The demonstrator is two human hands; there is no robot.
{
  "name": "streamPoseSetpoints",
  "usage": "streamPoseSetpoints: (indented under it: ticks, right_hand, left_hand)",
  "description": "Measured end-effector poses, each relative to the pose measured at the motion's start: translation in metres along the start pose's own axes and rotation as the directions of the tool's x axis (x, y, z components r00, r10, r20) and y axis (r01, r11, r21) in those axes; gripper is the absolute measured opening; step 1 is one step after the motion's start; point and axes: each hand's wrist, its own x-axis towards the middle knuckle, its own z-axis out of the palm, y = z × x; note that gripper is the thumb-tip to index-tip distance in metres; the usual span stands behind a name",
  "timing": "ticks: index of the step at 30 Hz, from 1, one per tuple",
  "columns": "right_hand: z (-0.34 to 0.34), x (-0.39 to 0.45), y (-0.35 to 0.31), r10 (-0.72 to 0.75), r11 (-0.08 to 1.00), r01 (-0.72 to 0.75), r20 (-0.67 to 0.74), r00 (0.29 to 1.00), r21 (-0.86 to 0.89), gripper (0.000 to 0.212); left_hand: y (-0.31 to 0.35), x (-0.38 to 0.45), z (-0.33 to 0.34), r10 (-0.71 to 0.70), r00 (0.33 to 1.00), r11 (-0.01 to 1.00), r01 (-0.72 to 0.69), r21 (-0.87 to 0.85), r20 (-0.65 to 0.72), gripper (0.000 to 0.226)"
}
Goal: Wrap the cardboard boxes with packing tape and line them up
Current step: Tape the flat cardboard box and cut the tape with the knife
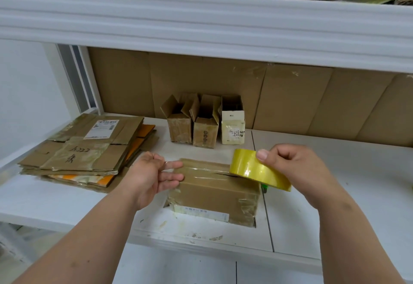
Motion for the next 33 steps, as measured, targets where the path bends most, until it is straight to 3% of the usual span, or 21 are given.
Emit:
streamPoseSetpoints:
  ticks: [6, 10, 16, 20, 23, 26, 33]
  right_hand:
    - [0.001, 0.000, 0.021, -0.100, 0.992, 0.094, 0.065, 0.993, 0.085, 0.048]
    - [0.002, -0.003, 0.026, -0.131, 0.991, 0.127, 0.105, 0.986, 0.044, 0.047]
    - [0.004, 0.002, 0.017, -0.148, 0.989, 0.148, -0.042, 0.988, -0.001, 0.050]
    - [0.007, 0.005, 0.017, -0.164, 0.976, 0.174, -0.080, 0.983, 0.130, 0.065]
    - [0.000, 0.005, 0.012, -0.206, 0.961, 0.190, 0.064, 0.976, 0.202, 0.046]
    - [-0.004, 0.006, 0.006, -0.216, 0.969, 0.180, 0.228, 0.949, 0.167, 0.038]
    - [0.001, 0.008, 0.013, -0.150, 0.988, 0.142, 0.203, 0.967, 0.055, 0.018]
  left_hand:
    - [0.001, 0.005, -0.001, -0.015, 1.000, 1.000, 0.015, -0.014, 0.018, 0.011]
    - [0.001, 0.009, 0.000, -0.026, 1.000, 0.999, 0.026, -0.021, 0.008, 0.012]
    - [-0.001, 0.014, 0.000, -0.006, 0.999, 0.997, 0.008, 0.076, -0.035, 0.011]
    - [-0.006, 0.015, -0.004, 0.001, 0.999, 0.982, 0.008, 0.188, -0.048, 0.006]
    - [-0.013, 0.015, -0.006, -0.016, 0.998, 0.975, 0.029, 0.220, -0.062, 0.009]
    - [-0.020, 0.014, -0.008, -0.054, 0.997, 0.978, 0.064, 0.198, -0.053, 0.012]
    - [-0.018, 0.010, -0.008, -0.029, 0.999, 0.976, 0.037, 0.216, -0.039, 0.012]
